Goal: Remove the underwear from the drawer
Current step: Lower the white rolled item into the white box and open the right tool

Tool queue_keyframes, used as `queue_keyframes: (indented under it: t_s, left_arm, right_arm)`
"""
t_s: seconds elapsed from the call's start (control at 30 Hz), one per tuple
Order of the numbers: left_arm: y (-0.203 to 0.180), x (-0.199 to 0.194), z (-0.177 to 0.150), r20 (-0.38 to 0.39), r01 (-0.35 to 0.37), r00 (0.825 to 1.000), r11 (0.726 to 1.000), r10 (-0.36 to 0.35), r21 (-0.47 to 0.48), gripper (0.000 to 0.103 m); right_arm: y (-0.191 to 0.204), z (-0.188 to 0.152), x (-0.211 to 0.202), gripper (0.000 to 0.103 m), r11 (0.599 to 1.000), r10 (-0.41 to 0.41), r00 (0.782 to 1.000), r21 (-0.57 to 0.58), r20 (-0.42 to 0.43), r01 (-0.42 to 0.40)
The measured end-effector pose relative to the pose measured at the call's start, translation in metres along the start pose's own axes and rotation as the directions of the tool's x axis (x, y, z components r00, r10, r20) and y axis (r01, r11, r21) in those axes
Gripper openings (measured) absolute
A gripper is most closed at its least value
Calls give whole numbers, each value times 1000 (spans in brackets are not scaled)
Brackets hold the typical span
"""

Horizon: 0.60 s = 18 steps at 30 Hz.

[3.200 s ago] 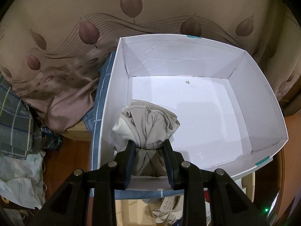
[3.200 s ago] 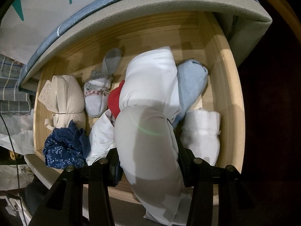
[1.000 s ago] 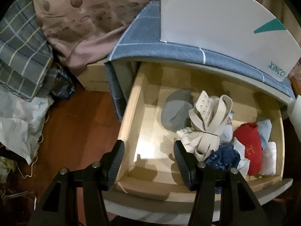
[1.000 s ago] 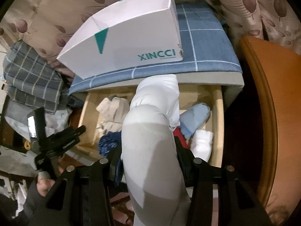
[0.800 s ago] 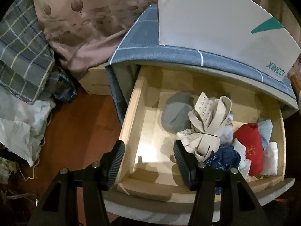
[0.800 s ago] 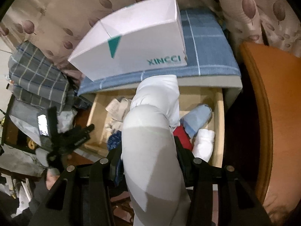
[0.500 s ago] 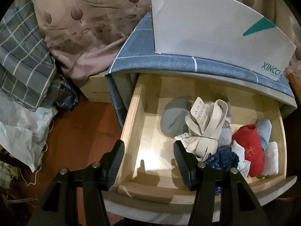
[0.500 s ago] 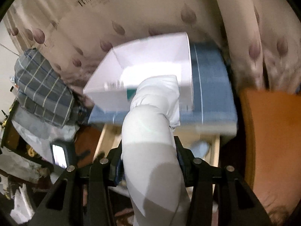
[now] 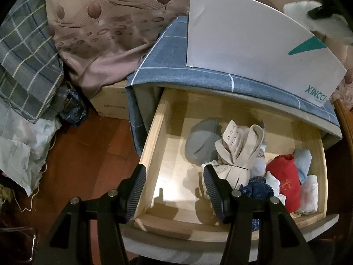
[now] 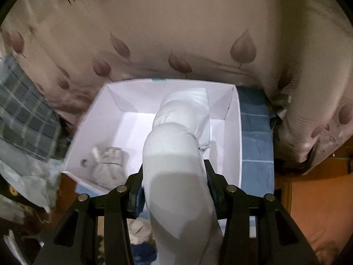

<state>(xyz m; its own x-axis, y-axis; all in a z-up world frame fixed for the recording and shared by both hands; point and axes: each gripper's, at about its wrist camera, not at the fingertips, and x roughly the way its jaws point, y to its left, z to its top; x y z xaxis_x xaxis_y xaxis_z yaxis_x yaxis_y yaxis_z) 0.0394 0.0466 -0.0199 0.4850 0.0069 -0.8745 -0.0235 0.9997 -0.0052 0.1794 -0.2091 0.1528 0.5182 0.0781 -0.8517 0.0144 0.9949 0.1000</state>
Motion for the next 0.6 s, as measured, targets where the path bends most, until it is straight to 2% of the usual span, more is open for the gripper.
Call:
queue_keyframes:
  t_s: [0.13,0.3,0.47,0.6]
  left_arm:
    - [0,0,0,3,1,1000,1000,-1,-2,56]
    - [-2,1,1,0,5,1000,1000,-5,-3,56]
    - [-4,3,2,-9,4,1000,1000,-4,2,56]
    - [-6,3,1,-2,-4,1000,1000,4,9,56]
  right_arm:
    - [-1,7,43,43,999,-40,997,-15,-67,39]
    - [-6,8,76,45,999,-53,992,-8,-110,52]
    - [-7,5,90,46,999,-45,990,-16,-133,44]
    - [-6,6,89,53,1000,-20,990,-6,-136,19]
